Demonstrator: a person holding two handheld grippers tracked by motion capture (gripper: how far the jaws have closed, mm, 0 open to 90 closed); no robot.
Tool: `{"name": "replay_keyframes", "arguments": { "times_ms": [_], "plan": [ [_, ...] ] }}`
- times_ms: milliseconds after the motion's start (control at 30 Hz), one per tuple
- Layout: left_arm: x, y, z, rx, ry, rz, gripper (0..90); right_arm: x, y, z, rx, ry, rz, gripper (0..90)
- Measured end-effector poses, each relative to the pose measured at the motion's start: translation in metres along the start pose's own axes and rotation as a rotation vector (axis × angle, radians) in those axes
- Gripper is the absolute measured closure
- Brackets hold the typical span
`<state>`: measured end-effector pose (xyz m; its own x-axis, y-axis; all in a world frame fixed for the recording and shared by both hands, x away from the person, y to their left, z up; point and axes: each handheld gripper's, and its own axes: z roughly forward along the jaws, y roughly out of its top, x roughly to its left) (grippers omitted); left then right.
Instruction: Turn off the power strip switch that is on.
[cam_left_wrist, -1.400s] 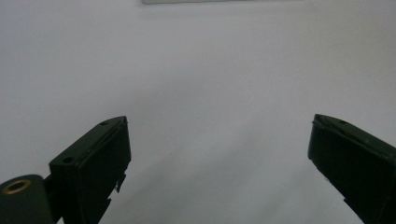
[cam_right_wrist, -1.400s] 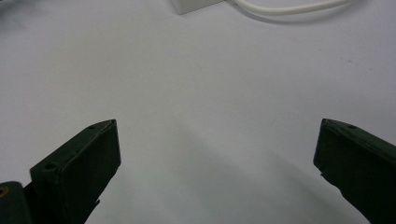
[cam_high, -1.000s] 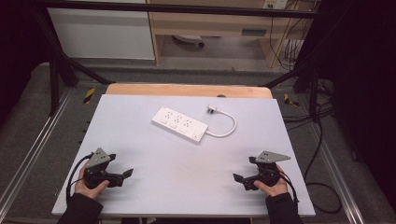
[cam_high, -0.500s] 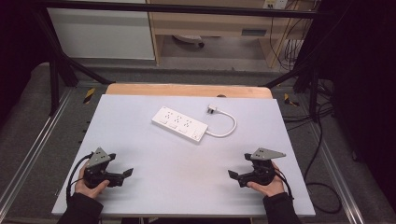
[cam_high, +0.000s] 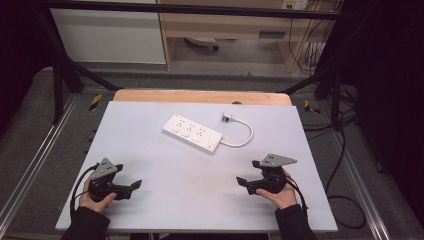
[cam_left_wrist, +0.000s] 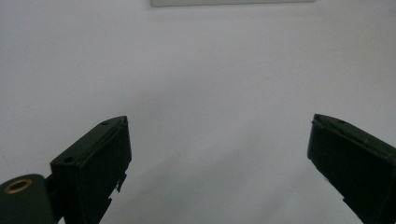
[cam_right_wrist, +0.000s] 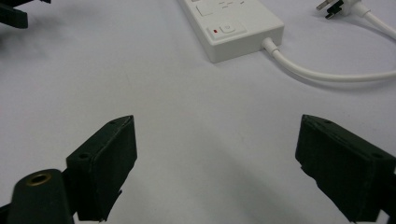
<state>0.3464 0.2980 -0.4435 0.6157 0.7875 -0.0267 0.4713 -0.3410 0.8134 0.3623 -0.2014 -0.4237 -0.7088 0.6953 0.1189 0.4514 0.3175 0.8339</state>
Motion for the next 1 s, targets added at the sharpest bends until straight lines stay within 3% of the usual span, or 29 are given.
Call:
{"name": "replay_keyframes", "arguments": {
  "times_ms": [467,1000],
  "plan": [
    [-0.001,0.000,0.000,-0.002,0.004,0.007,6.0,0.011,0.022,0.016,-0.017,0.040,-0.021,35.9],
    [0.000,0.000,-0.001,-0.007,0.009,0.004,6.0,0.017,0.040,0.036,-0.015,0.016,-0.027,57.7]
  ]
}}
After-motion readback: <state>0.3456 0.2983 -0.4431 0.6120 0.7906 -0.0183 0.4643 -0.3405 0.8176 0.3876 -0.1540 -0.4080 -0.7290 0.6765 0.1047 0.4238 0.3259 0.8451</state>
